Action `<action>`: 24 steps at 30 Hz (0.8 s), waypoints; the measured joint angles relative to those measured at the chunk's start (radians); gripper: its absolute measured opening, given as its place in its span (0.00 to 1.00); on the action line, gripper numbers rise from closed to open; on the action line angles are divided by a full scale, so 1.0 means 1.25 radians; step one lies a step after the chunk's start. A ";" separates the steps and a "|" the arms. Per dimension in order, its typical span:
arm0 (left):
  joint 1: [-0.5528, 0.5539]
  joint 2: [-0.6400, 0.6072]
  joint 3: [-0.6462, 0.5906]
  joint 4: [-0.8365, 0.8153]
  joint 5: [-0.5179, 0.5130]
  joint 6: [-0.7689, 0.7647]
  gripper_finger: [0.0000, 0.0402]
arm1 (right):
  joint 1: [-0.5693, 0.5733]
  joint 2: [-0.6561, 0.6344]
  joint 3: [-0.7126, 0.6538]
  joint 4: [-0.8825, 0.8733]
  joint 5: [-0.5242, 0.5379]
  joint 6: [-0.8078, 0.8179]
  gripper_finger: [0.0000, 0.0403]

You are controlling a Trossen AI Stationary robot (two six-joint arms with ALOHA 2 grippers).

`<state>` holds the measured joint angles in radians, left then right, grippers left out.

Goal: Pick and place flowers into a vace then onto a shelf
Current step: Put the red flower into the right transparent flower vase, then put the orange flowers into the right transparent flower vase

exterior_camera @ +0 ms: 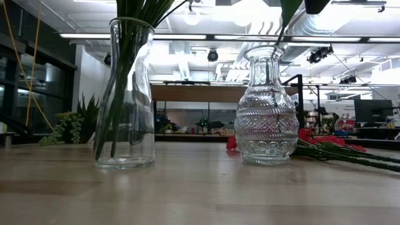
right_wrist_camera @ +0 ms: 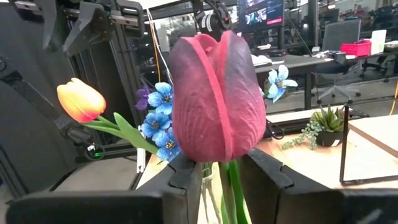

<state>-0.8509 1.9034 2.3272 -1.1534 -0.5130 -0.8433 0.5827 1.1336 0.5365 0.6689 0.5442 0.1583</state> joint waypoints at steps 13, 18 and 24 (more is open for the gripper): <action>0.000 0.000 0.000 0.000 0.006 0.000 0.33 | 0.000 0.000 0.000 -0.020 -0.002 0.061 0.28; 0.000 0.000 0.000 0.000 0.006 0.000 0.33 | 0.000 0.000 0.000 -0.034 -0.002 0.062 0.33; 0.000 0.000 0.000 0.000 0.006 0.000 0.33 | 0.000 0.000 0.000 -0.034 -0.002 0.062 0.39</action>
<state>-0.8509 1.9034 2.3270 -1.1534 -0.5053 -0.8429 0.5827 1.1336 0.5365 0.6270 0.5419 0.2359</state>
